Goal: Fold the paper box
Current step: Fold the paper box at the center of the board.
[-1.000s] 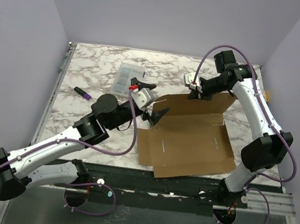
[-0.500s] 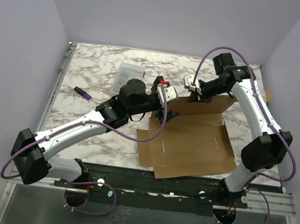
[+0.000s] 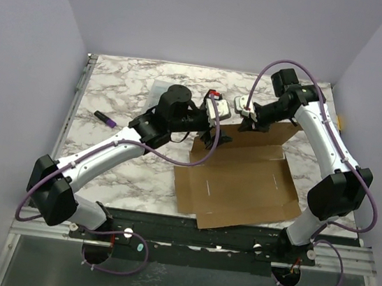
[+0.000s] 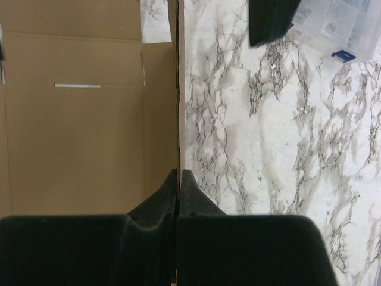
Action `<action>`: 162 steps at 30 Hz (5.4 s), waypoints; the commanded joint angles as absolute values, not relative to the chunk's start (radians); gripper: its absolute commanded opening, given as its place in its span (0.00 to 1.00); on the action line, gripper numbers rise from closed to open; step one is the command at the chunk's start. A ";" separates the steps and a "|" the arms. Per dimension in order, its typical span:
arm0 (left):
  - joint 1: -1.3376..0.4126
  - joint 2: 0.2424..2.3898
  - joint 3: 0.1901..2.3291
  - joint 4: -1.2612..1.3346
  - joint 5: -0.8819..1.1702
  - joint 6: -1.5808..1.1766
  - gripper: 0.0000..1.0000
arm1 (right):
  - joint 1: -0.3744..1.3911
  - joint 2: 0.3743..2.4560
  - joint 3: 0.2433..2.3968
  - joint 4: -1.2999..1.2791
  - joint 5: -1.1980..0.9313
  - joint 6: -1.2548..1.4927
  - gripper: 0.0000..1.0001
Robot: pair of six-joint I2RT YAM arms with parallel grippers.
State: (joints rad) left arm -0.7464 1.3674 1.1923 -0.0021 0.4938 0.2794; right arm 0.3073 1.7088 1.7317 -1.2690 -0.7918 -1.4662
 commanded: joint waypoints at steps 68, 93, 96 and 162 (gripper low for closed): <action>-0.719 1.034 0.934 -0.136 0.051 0.200 0.00 | -0.032 1.702 1.074 -0.379 -0.542 -0.650 0.16; -0.644 1.037 0.903 -0.148 0.218 0.114 0.14 | -0.032 1.482 0.959 -0.260 -0.660 -0.641 0.01; -0.632 1.088 0.936 -0.171 0.237 0.124 0.21 | -0.032 1.459 0.938 -0.245 -0.666 -0.662 0.01; -0.597 1.414 1.362 -0.420 0.489 0.133 0.00 | -0.054 1.545 0.974 -0.234 -0.644 -0.521 0.04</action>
